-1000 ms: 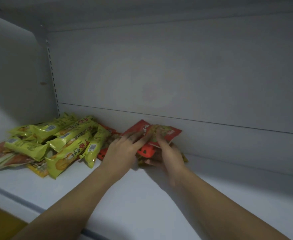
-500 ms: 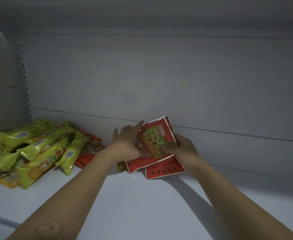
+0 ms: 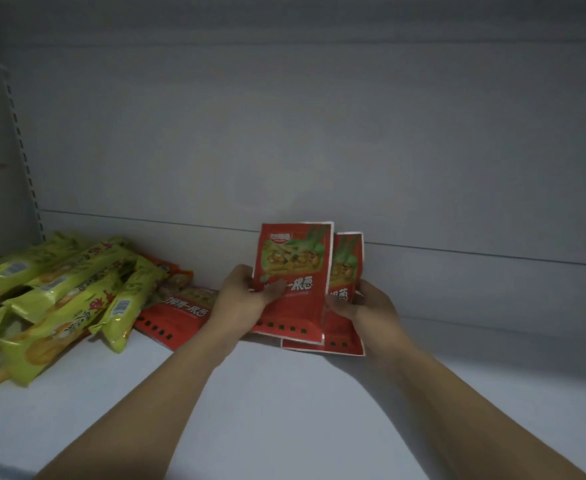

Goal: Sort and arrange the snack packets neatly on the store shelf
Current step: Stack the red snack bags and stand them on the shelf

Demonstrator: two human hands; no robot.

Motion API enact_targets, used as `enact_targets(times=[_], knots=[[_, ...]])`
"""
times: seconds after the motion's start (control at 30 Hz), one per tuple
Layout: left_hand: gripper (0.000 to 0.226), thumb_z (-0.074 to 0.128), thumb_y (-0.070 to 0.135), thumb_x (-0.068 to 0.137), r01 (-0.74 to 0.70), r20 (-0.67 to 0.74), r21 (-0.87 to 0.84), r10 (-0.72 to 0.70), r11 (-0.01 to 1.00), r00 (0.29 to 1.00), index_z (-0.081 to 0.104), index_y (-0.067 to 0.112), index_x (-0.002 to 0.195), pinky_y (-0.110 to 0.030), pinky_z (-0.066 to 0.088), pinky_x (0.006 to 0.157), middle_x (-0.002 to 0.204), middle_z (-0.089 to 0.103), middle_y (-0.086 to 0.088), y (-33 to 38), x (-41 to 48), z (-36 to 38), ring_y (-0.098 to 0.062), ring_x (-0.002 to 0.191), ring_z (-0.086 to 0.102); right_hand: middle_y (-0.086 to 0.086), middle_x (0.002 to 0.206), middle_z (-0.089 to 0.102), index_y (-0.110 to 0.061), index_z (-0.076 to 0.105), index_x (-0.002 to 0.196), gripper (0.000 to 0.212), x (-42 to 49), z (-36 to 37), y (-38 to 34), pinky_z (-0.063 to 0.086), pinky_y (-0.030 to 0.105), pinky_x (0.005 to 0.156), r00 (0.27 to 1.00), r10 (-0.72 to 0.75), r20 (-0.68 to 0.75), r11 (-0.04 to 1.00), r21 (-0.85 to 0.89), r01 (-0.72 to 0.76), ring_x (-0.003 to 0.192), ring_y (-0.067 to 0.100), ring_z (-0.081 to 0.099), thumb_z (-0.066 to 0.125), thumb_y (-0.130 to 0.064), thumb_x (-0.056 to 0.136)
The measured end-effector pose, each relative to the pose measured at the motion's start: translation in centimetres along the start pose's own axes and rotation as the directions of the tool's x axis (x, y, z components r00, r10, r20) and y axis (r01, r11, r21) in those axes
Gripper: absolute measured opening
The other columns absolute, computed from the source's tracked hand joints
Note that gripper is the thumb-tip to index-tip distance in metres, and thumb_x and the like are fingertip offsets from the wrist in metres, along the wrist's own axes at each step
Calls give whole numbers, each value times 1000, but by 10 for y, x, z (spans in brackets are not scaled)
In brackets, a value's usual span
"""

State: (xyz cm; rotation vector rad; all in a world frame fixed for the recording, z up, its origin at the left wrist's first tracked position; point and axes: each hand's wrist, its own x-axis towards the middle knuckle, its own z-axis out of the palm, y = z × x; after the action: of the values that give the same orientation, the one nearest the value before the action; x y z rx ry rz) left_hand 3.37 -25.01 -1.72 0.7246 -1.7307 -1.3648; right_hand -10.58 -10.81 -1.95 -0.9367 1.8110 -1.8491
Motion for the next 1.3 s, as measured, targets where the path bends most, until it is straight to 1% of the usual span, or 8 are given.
enact_targets(times=[0.13, 0.33, 0.47, 0.53, 0.63, 0.8, 1.07, 1.3], knots=[[37, 82, 31, 80, -20, 92, 44, 15, 999, 996, 53, 16, 98, -51, 59, 79, 95, 70, -8, -2, -13, 19, -26, 85, 72, 0, 107, 75, -22, 67, 114, 70, -9, 6, -8, 54, 47, 94, 990, -23, 136, 996, 86, 11, 99, 23, 72, 90, -49, 53], [40, 77, 52, 76, -140, 178, 246, 98, 959, 979, 55, 24, 94, -34, 60, 66, 95, 69, 3, 4, -9, 6, -12, 79, 69, -12, 100, 74, -30, 65, 110, 44, -14, 9, -5, 56, 31, 84, 991, -126, 30, 980, -153, 130, 94, 11, 70, 86, -22, 73], [37, 63, 45, 90, -163, -37, 823, 338, 544, 940, 59, 17, 115, -40, 51, 84, 113, 63, -7, -6, 11, -41, -28, 102, 60, -13, 101, 71, -26, 64, 115, 45, -13, 9, -4, 53, 31, 84, 993, -114, 22, 974, -193, 116, 93, 10, 68, 85, -24, 75], [46, 60, 39, 91, -16, -69, 923, 206, 384, 976, 53, 13, 128, -41, 45, 92, 128, 57, -14, -14, 18, -62, -34, 117, 52, -12, 103, 71, -25, 64, 117, 46, -13, 12, -3, 53, 31, 84, 993, -114, 21, 973, -198, 116, 94, 11, 68, 84, -25, 76], [69, 54, 53, 90, 130, -104, 956, -110, 265, 989, 39, 13, 144, -42, 35, 108, 148, 42, -14, -21, 22, -68, -35, 135, 40, -13, 105, 71, -26, 62, 117, 46, -15, 15, -3, 54, 27, 79, 992, -116, 40, 975, -185, 122, 94, 9, 69, 84, -26, 76], [85, 56, 71, 77, 261, -242, 948, -123, 180, 963, 42, 19, 142, -42, 31, 108, 143, 47, -12, -16, 25, -68, -35, 132, 42, -13, 107, 71, -28, 60, 116, 47, -18, 17, -3, 56, 30, 82, 991, -114, 69, 971, -205, 126, 95, 10, 69, 84, -30, 76], [57, 75, 19, 79, 188, -309, 774, 101, 604, 946, 50, -3, 125, -44, 48, 82, 124, 57, -28, -1, 20, -76, -46, 109, 58, -5, 116, 70, -24, 59, 122, 51, -22, 17, -8, 54, 43, 95, 994, -104, 43, 966, -234, 111, 103, 18, 68, 83, -29, 77], [62, 74, 11, 84, -213, -477, 267, 321, 940, 818, 38, 9, 135, -37, 50, 78, 124, 61, -18, 23, 8, -58, -35, 106, 63, 2, 116, 70, -16, 57, 122, 56, -18, 12, -8, 55, 43, 91, 999, -24, -44, 996, -82, 21, 100, 23, 69, 86, -23, 75]])
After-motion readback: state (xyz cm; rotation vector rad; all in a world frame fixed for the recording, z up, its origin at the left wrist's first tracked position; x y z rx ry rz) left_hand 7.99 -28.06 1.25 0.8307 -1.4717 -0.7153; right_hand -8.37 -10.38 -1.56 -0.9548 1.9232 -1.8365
